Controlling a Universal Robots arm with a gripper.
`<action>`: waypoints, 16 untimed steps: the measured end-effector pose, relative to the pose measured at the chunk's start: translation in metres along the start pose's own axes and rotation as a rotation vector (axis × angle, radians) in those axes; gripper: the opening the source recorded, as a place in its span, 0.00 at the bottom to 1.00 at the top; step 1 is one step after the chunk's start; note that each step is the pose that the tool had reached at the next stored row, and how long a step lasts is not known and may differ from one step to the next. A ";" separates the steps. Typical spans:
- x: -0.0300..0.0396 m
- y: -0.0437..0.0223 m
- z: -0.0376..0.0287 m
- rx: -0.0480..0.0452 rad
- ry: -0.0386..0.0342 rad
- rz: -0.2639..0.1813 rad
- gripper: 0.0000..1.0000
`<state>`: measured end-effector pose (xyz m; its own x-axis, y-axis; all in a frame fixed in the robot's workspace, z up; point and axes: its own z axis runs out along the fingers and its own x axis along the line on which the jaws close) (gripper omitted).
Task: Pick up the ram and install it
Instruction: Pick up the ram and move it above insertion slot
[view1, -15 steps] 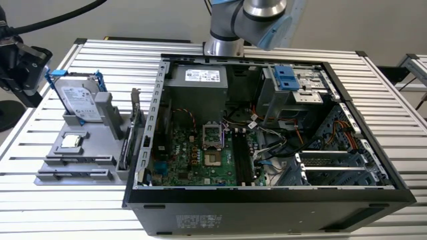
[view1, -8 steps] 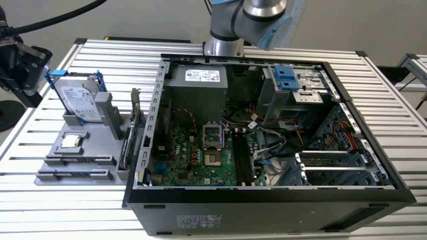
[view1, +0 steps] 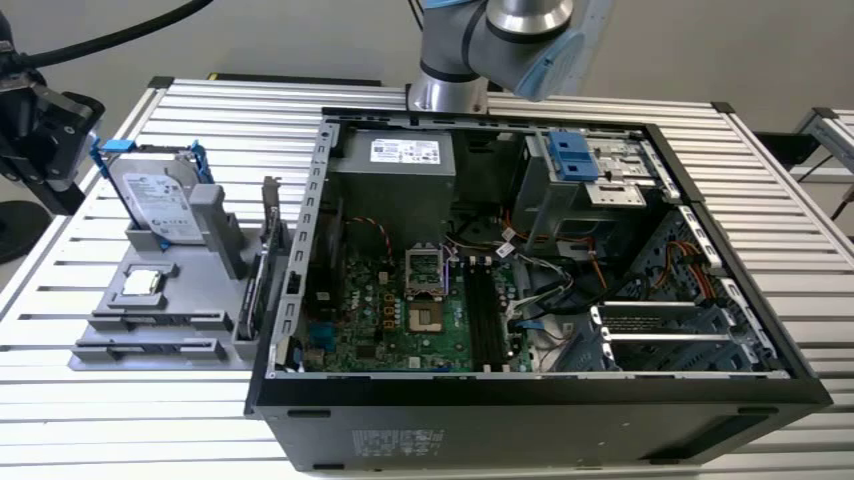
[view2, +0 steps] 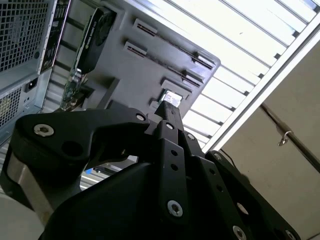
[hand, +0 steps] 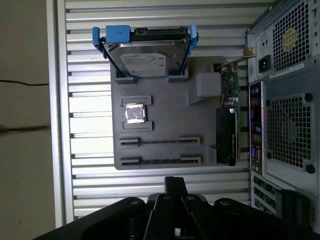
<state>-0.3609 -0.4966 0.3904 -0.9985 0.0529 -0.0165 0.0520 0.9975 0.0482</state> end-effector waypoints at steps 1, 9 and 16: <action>0.0000 0.0000 0.0000 0.0000 0.0000 0.000 0.00; 0.0000 0.0000 0.0000 0.0001 0.0003 0.000 0.00; 0.0000 0.0000 0.0000 0.0000 0.0005 -0.001 0.00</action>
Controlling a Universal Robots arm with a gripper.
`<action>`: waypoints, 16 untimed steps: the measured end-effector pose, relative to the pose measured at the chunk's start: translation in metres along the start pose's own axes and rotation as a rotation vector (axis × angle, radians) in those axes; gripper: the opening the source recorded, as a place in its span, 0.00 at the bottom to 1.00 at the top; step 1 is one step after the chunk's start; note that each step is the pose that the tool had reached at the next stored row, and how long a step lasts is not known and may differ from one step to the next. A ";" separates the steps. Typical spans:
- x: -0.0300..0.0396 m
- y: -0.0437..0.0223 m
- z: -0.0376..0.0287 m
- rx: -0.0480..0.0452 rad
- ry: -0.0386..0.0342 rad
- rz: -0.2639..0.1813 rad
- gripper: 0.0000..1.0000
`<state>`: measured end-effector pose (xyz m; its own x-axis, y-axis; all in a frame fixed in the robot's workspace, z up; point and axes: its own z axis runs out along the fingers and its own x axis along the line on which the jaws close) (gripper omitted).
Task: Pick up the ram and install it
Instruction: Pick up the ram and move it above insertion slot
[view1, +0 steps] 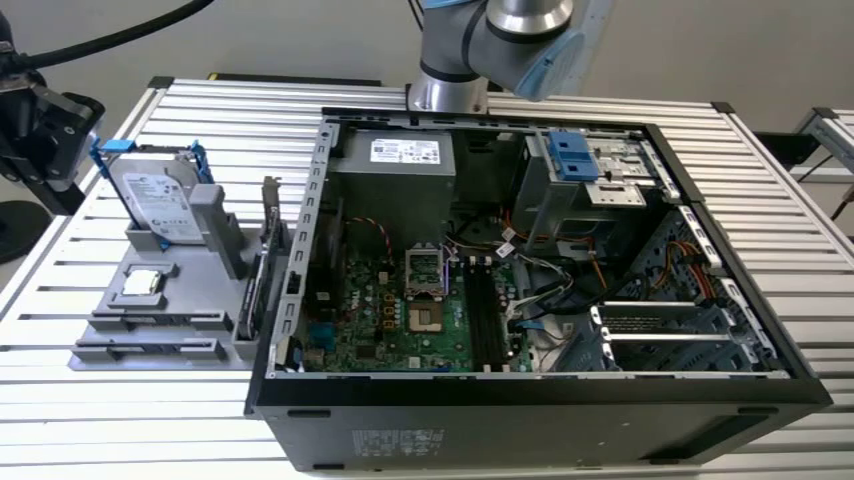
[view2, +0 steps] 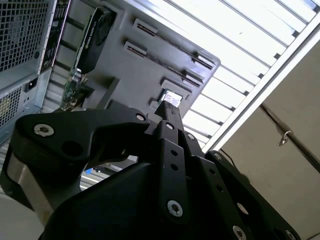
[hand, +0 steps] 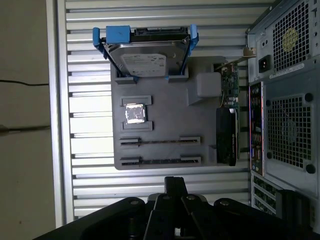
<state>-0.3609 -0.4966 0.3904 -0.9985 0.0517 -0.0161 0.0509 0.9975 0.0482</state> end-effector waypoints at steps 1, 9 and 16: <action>0.0000 0.0000 0.0000 0.0000 0.0001 -0.002 0.00; 0.0003 0.0000 0.0000 -0.0006 0.0019 -0.040 0.00; 0.0005 0.0000 -0.0001 -0.0013 0.0047 -0.097 0.00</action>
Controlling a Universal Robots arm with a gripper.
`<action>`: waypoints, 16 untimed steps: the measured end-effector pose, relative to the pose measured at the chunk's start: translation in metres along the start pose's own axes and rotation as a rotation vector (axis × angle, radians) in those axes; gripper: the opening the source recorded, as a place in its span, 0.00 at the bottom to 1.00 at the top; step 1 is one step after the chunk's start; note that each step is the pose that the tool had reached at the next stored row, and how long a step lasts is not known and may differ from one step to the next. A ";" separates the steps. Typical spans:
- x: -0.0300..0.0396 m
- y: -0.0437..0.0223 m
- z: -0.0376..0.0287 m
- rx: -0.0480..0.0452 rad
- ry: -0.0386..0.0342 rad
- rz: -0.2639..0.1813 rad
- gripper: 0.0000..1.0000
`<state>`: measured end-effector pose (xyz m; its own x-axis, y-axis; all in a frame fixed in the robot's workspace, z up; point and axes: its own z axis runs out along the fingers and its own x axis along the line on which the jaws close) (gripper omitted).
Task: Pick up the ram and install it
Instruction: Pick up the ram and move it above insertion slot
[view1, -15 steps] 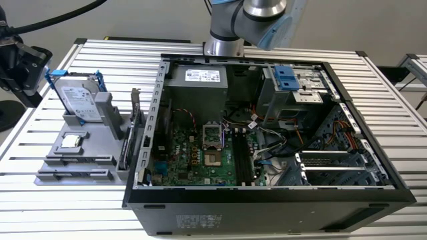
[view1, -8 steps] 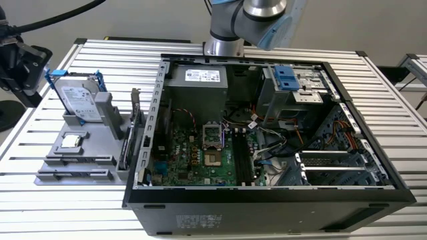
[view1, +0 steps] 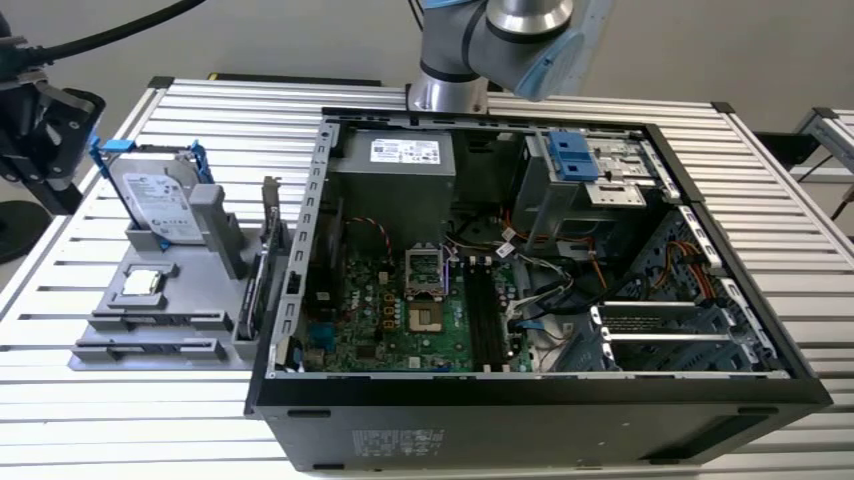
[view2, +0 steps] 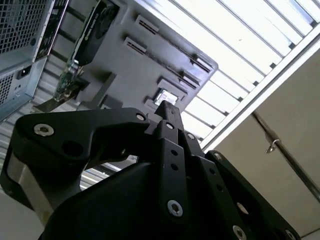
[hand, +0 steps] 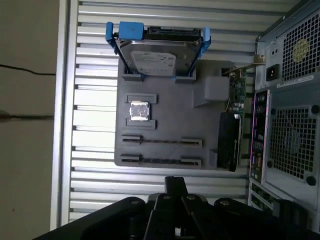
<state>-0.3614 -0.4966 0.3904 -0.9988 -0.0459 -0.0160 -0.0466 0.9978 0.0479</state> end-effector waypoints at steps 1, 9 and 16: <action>0.0000 0.0000 0.0000 0.0000 0.0004 -0.008 0.00; 0.0003 0.0000 0.0001 -0.0005 0.0020 -0.044 0.00; 0.0008 0.0000 0.0000 0.0005 -0.0004 0.009 0.00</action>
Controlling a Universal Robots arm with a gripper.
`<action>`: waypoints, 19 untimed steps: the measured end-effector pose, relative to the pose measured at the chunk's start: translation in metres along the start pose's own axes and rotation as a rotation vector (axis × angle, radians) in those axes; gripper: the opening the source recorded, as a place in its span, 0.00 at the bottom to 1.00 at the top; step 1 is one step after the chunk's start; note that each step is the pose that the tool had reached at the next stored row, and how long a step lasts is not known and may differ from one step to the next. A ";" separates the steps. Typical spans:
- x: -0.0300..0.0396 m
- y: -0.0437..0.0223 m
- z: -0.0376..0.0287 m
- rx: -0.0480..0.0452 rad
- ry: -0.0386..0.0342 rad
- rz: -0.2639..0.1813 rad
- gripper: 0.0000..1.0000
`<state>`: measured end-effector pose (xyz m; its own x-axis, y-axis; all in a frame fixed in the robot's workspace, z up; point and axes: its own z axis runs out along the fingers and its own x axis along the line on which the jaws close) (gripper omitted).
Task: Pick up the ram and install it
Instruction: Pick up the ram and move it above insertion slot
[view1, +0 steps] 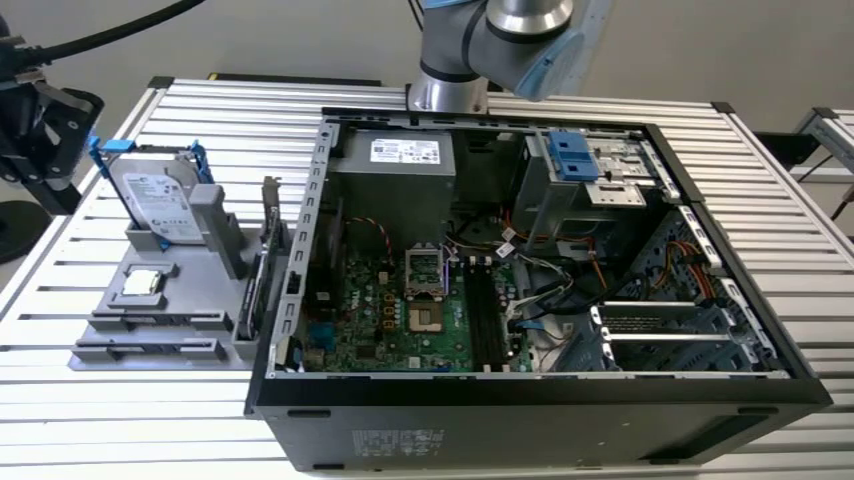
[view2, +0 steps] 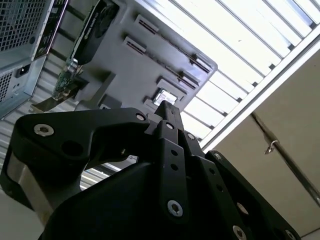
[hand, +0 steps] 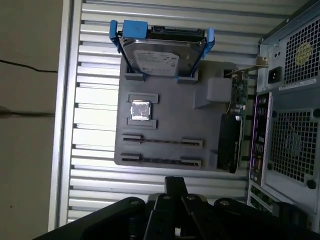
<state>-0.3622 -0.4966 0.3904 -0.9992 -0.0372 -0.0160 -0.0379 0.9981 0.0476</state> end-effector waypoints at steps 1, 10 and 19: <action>0.0000 0.0000 0.0000 0.0001 -0.0005 0.010 0.00; 0.0002 0.0000 0.0001 0.0017 -0.0051 0.107 0.00; 0.0002 0.0000 0.0001 0.0031 -0.0093 0.195 0.00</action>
<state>-0.3624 -0.4966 0.3903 -0.9874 0.1576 -0.0159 0.1567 0.9865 0.0476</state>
